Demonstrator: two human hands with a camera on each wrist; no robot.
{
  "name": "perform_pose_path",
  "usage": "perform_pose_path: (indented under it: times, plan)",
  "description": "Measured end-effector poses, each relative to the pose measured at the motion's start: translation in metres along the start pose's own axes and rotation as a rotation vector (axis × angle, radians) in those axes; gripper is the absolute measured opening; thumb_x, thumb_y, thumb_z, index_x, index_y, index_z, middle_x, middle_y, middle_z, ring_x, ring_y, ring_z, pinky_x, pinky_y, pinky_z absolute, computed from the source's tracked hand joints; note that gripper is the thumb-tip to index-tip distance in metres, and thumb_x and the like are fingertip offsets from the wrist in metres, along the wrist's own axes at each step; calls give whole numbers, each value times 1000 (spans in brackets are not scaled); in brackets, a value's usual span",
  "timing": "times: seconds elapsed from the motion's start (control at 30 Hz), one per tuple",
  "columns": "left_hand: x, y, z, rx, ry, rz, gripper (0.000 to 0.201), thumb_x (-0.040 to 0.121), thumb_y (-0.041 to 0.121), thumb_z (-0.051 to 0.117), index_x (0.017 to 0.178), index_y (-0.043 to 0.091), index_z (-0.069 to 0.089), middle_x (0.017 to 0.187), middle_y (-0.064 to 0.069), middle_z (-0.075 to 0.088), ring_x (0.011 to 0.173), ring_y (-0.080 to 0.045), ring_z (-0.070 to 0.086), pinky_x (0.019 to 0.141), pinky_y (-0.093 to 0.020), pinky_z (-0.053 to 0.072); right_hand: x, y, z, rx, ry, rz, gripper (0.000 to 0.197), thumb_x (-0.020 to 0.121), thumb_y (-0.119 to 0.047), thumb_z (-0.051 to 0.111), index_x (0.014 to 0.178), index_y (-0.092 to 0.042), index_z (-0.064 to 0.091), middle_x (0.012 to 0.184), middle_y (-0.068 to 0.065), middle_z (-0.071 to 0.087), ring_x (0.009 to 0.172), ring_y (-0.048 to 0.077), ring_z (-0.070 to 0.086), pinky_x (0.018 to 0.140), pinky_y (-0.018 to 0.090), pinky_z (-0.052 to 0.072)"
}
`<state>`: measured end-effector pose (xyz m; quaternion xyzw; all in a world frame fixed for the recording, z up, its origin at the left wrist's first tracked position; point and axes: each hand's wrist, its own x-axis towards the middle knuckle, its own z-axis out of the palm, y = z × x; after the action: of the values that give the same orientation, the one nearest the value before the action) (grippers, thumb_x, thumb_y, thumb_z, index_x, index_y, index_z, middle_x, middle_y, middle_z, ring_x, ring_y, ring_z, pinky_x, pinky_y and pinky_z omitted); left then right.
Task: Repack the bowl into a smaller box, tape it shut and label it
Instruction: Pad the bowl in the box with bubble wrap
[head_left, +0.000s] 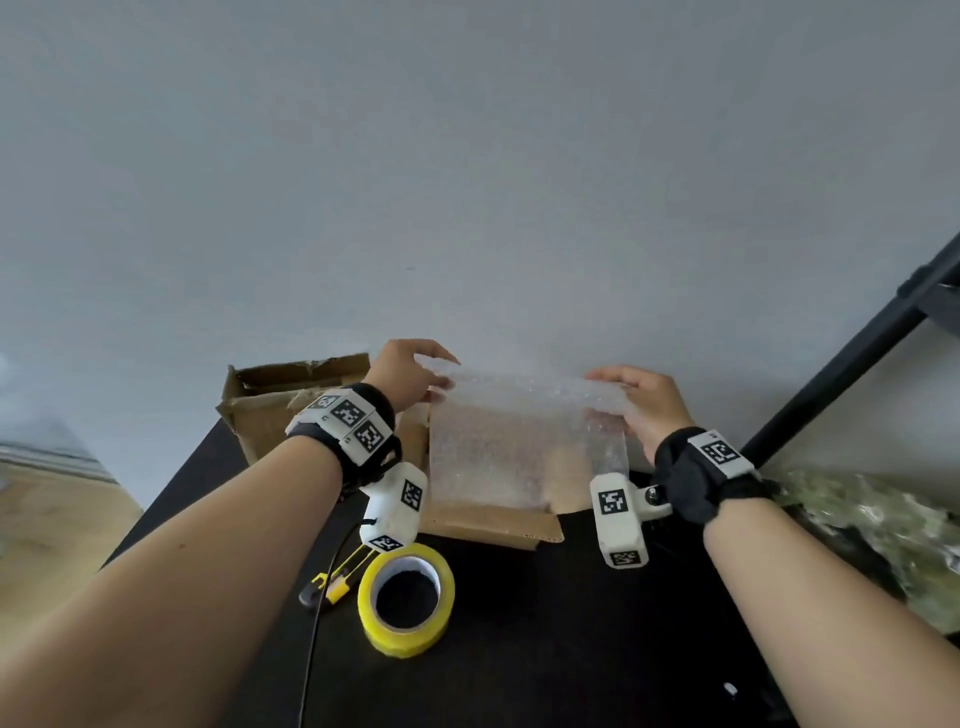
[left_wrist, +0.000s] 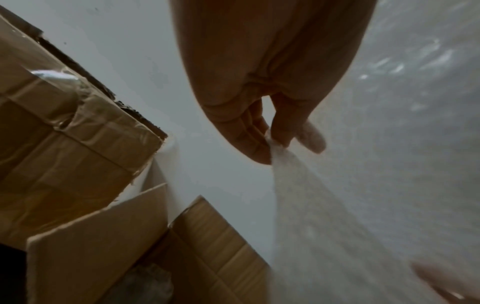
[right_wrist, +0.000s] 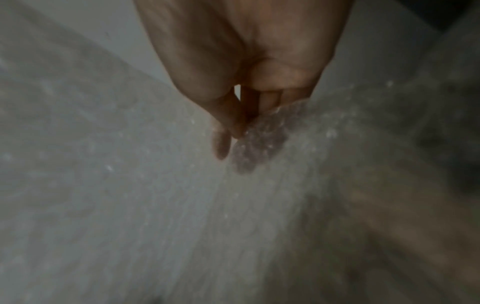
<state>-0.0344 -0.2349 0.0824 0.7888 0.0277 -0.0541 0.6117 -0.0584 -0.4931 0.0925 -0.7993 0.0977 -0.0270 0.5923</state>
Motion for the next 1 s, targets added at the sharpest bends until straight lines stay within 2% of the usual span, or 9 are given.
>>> perform_pose_path:
  times: [0.07,0.13,0.3,0.43,0.5,0.57,0.67,0.83,1.0]
  plan:
    - [-1,-3,-5,64,2,14,42,87,-13,47,62,14,66,99,-7,66,97,-24,63,82,-35,56,6,5,7,-27,11,18,46,76,18,45,62,-16,72,73,6,66,72,24,56,69,35,47]
    - [-3,-2,-6,48,14,-24,44,86,-11,44,58,14,67,101,-1,68,106,-26,60,94,-42,50,13,11,14,-69,60,31,54,68,18,38,46,-22,66,67,7,65,71,24,53,66,31,41]
    - [-9,-1,-3,-258,-36,-202,36,90,18,41,68,9,67,112,-15,57,94,-30,56,71,-36,51,18,13,22,-43,175,60,47,66,19,31,48,-16,56,65,9,59,61,20,43,56,24,33]
    - [-6,-2,-1,-168,-101,-177,32,93,43,47,103,18,65,122,-10,53,103,-28,57,80,-37,51,21,15,25,34,222,105,43,65,17,27,53,-14,54,69,11,52,63,19,41,61,27,32]
    - [-5,-5,1,-183,-134,-171,30,96,39,47,122,26,53,132,-8,48,112,-28,55,87,-42,52,22,17,26,46,238,136,44,68,16,26,55,-15,55,68,11,47,55,19,37,54,26,28]
    - [-5,-8,3,-180,-140,-182,38,95,38,50,132,35,44,142,-7,40,129,-32,42,99,-50,43,26,21,25,61,213,150,47,70,14,28,60,-17,61,74,13,50,58,21,40,54,27,30]
    - [-5,-6,5,-110,-75,-181,49,96,34,50,142,32,35,146,-6,35,135,-30,31,103,-39,33,32,28,22,82,111,158,45,79,7,38,73,-24,71,83,15,57,71,25,51,66,35,43]
    - [0,-7,5,24,-34,-143,39,96,18,49,135,24,47,136,-10,49,119,-26,49,99,-37,42,36,32,19,36,45,227,20,94,-14,45,95,-11,65,85,11,59,73,23,57,69,35,49]
    - [2,-19,3,189,-34,-133,47,88,1,57,128,25,54,123,-14,52,101,-26,56,81,-30,48,27,30,19,14,-55,404,42,94,-51,47,102,-11,60,93,7,65,82,26,65,71,36,54]
